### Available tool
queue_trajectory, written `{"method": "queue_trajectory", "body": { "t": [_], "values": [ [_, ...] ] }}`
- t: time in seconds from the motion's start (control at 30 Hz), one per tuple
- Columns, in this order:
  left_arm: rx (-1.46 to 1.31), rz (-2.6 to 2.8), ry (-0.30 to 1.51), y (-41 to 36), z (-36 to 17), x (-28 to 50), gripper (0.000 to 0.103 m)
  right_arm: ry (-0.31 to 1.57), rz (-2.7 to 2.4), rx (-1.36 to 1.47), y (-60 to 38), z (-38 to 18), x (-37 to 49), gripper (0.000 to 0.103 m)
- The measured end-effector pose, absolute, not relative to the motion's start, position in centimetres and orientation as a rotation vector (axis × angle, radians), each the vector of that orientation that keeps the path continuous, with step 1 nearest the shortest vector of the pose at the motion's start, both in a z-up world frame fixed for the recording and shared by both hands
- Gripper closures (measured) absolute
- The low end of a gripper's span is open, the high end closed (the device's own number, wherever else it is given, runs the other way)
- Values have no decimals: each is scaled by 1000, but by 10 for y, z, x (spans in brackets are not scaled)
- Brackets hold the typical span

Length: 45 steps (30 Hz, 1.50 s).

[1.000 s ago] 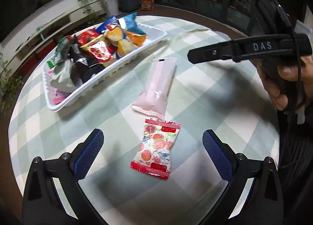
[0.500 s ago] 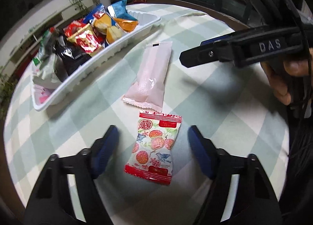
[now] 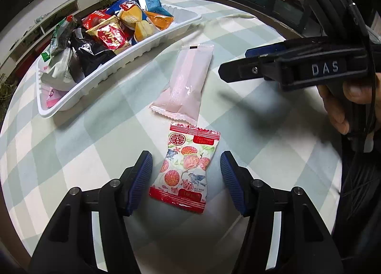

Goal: Organize snacks
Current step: 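Reach the left gripper to the red candy pack while the right approaches the pink bar, then grasp the red-and-white candy pack with the left gripper while the right grasps the pink bar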

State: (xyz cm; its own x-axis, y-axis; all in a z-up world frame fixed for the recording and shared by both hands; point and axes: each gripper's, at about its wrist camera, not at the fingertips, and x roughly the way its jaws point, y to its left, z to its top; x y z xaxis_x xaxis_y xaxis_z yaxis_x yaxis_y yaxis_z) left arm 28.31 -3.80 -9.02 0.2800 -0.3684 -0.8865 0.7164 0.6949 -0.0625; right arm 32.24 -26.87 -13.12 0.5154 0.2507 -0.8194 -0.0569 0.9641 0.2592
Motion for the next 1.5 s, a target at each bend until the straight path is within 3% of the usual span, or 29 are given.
{"method": "queue_trajectory", "body": {
  "t": [0.07,0.8,1.13,1.5],
  "values": [
    [350,-751,1064,-37,-87,285,70,1019,181,207,-267,-131,322,21],
    [38,-536,985,40,-75,263,70,1115,25,204,-209,-136,373,22],
    [-8,-528,993,47,-79,263,70,1061,145,-41,-174,-137,361,44],
    [-16,-527,994,47,-78,264,70,1080,110,-90,-168,-136,351,46]
  ]
}}
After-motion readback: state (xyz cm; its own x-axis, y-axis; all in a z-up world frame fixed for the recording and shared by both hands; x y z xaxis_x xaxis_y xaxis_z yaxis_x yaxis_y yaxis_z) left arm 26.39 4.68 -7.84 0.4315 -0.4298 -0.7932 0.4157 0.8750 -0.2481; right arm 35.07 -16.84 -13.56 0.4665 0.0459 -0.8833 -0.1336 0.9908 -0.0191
